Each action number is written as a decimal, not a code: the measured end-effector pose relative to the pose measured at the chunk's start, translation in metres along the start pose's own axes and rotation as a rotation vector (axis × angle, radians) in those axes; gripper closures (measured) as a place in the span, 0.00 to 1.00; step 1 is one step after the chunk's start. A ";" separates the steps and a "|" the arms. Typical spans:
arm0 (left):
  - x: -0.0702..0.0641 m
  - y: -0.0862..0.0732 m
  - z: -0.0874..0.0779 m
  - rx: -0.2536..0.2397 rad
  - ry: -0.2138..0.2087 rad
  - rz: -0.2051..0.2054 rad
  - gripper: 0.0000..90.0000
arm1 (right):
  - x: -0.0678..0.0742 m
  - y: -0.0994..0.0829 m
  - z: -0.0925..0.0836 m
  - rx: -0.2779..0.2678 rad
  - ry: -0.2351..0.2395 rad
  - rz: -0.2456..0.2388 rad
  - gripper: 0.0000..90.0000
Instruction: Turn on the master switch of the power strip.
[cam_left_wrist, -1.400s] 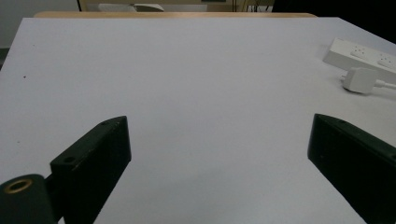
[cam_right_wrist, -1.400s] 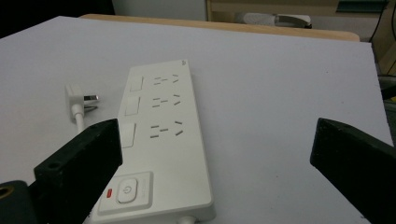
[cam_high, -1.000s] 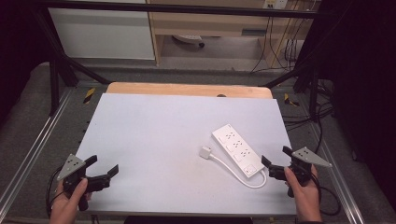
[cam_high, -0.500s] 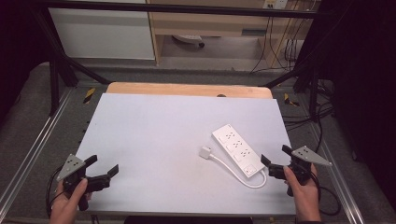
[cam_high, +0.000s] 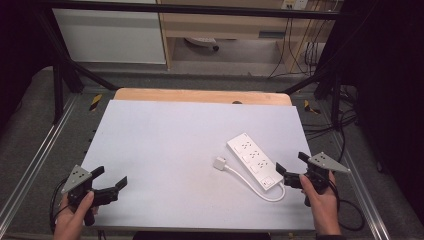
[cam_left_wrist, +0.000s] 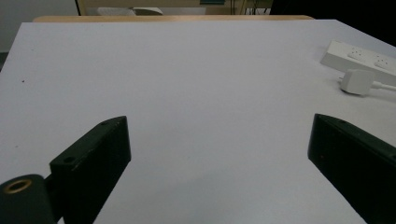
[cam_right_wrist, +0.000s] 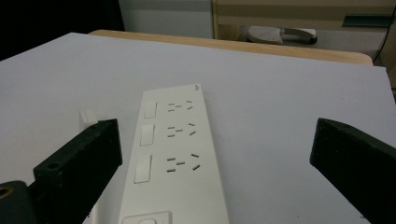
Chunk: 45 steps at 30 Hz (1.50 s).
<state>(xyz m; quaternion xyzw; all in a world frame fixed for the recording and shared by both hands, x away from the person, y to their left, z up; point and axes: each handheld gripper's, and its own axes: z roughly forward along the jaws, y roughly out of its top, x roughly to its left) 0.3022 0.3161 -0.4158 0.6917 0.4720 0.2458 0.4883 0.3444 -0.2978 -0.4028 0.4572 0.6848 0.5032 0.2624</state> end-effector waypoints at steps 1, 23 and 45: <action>0.000 0.000 0.000 0.001 0.000 0.000 0.07 | 0.000 0.001 0.000 0.001 0.002 0.001 0.03; -0.001 0.000 0.001 0.006 0.002 0.008 0.07 | 0.002 0.024 0.012 0.020 0.028 -0.016 0.05; -0.002 0.000 0.001 0.006 -0.002 0.010 0.07 | 0.014 0.024 0.030 -0.010 0.059 -0.022 0.23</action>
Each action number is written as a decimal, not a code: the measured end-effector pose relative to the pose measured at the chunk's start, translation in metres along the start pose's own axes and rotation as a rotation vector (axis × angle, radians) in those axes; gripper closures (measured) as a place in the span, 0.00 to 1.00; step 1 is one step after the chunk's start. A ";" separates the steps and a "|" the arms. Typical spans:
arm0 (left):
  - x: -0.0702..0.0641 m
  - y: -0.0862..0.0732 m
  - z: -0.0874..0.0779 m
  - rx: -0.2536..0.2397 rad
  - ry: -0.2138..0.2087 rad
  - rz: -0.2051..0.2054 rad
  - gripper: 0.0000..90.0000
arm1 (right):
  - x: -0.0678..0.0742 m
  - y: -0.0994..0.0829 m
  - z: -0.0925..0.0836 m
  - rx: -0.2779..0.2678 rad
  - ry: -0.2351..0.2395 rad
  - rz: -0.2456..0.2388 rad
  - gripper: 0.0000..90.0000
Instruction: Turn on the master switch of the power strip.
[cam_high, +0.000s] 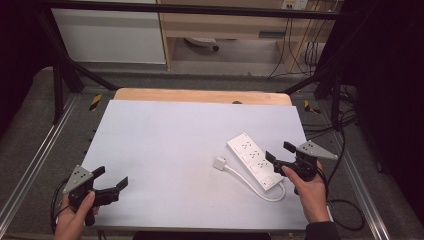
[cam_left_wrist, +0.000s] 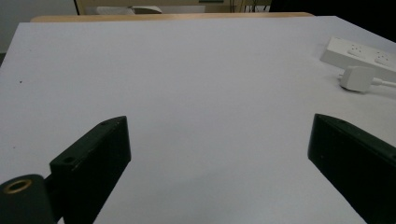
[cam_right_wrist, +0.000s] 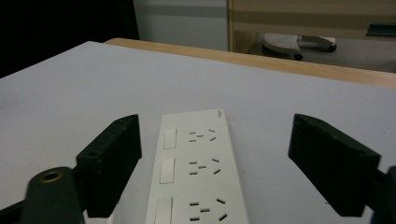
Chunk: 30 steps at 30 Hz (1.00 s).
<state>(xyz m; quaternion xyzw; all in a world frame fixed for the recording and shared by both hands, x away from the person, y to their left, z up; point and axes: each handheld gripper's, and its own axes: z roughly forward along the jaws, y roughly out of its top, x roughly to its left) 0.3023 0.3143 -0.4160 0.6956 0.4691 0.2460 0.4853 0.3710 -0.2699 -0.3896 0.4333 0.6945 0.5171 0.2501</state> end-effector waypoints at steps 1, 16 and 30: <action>0.000 0.000 0.000 0.000 0.000 0.000 0.07 | 0.001 0.000 0.000 0.000 -0.002 -0.004 0.25; 0.000 0.000 0.000 0.000 0.002 0.000 0.07 | 0.016 0.000 -0.001 0.053 0.036 -0.049 0.64; 0.000 0.000 0.001 0.005 0.000 0.000 0.07 | 0.024 -0.008 0.000 0.103 0.065 -0.084 0.86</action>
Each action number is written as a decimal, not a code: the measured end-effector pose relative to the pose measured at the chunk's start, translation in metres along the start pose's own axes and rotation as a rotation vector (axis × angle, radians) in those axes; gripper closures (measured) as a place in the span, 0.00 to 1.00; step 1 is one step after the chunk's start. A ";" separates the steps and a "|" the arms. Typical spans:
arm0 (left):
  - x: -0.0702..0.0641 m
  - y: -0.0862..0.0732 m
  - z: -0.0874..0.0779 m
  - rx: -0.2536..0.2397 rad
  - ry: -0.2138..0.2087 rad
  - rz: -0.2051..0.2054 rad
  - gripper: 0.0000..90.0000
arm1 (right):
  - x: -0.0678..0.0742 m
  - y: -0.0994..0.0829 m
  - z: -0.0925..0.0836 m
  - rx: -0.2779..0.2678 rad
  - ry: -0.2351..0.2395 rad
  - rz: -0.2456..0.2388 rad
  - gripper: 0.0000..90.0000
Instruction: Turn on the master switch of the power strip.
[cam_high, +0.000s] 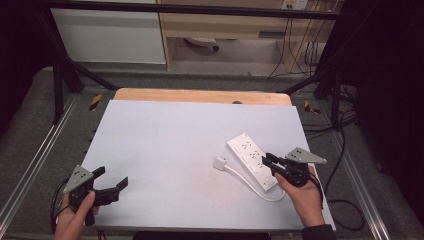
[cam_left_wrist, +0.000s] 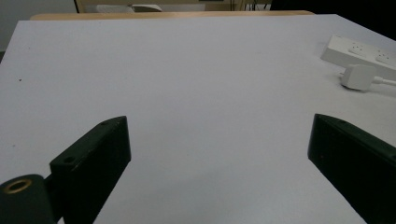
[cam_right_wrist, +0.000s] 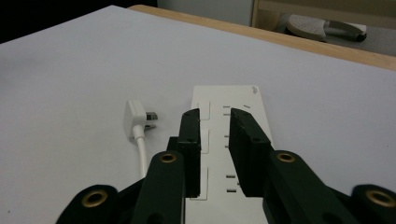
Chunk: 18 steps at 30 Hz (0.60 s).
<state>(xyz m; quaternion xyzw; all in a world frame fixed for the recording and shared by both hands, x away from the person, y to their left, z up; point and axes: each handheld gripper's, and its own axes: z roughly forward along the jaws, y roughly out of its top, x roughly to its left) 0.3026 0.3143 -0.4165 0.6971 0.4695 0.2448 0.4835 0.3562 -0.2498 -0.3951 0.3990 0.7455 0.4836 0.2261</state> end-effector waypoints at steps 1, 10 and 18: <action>0.000 0.000 0.000 0.000 0.000 -0.001 0.07 | 0.000 -0.001 0.000 0.006 -0.002 -0.002 0.88; 0.000 0.000 0.000 0.002 -0.001 0.003 0.07 | 0.003 -0.009 0.000 0.050 -0.003 -0.038 0.99; 0.000 0.000 0.000 0.000 -0.003 0.001 0.07 | 0.001 -0.018 -0.001 0.111 -0.018 -0.019 1.00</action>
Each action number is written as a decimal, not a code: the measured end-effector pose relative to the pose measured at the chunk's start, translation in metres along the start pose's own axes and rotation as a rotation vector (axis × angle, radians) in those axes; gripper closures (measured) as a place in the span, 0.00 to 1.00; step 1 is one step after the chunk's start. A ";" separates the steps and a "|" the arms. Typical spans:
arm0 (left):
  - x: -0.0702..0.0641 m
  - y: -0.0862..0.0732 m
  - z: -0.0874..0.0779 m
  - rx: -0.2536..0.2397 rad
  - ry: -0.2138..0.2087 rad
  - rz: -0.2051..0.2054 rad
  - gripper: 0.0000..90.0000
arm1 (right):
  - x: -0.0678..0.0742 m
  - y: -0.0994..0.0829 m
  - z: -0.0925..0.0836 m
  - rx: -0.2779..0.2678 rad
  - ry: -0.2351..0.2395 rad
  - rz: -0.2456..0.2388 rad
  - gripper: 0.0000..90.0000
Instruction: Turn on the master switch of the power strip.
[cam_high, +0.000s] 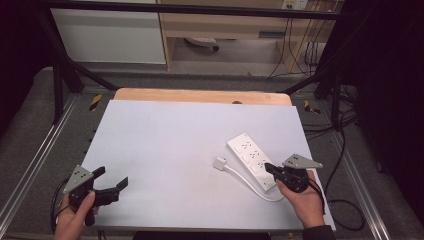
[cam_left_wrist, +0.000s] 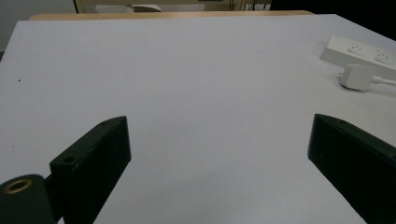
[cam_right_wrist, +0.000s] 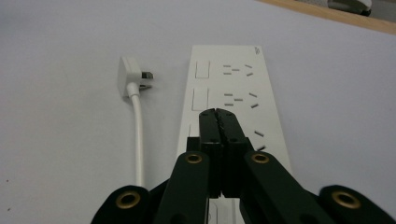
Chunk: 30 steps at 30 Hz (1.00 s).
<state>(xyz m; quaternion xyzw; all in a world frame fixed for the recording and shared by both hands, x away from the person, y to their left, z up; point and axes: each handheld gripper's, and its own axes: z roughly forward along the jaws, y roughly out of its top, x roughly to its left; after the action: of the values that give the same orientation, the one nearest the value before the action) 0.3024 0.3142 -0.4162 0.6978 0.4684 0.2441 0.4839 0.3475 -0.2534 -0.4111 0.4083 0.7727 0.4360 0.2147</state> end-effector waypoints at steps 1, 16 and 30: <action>0.000 0.000 0.000 0.000 0.000 0.000 0.07 | 0.000 0.000 0.000 0.000 0.000 0.000 1.00; 0.000 0.000 0.000 0.000 0.000 0.002 0.07 | -0.003 -0.009 -0.003 0.055 -0.007 0.044 1.00; 0.000 0.000 0.000 0.005 0.002 0.009 0.07 | -0.004 -0.012 0.000 0.087 -0.013 0.045 1.00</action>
<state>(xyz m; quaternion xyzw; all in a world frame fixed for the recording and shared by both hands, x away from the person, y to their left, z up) 0.3024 0.3137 -0.4163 0.7008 0.4664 0.2459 0.4806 0.3442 -0.2604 -0.4215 0.4375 0.7802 0.4039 0.1917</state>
